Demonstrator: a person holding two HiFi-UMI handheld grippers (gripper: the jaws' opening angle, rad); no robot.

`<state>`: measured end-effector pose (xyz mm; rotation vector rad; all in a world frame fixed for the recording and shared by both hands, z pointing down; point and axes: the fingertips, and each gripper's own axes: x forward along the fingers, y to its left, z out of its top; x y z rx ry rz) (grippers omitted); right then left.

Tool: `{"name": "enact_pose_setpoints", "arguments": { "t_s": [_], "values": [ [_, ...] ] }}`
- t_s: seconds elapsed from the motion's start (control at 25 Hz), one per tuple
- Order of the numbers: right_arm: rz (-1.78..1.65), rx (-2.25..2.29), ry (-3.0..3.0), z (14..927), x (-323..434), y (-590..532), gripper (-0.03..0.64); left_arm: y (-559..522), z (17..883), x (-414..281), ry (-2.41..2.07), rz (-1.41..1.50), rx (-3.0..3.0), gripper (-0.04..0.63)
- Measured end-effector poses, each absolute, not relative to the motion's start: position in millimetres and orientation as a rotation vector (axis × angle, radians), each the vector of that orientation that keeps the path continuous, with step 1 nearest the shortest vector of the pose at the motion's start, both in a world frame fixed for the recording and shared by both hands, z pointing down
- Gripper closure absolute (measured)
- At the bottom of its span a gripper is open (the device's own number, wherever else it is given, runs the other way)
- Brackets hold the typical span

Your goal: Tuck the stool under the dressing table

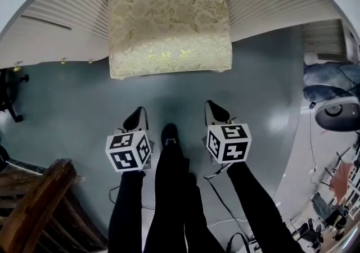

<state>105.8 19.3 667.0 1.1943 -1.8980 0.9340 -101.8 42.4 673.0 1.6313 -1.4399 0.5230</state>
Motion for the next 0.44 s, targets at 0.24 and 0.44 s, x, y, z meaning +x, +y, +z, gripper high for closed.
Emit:
{"name": "enact_pose_setpoints", "arguments": {
  "t_s": [0.24, 0.44],
  "values": [
    [0.915, 1.186, -1.904, 662, 106, 29, 0.612, 54, 671, -104, -1.452, 0.521, 1.615, 0.588],
    [0.886, 1.164, -1.915, 657, 101, 34, 0.612, 62, 669, -104, -1.449, 0.531, 1.615, 0.588]
  ]
}}
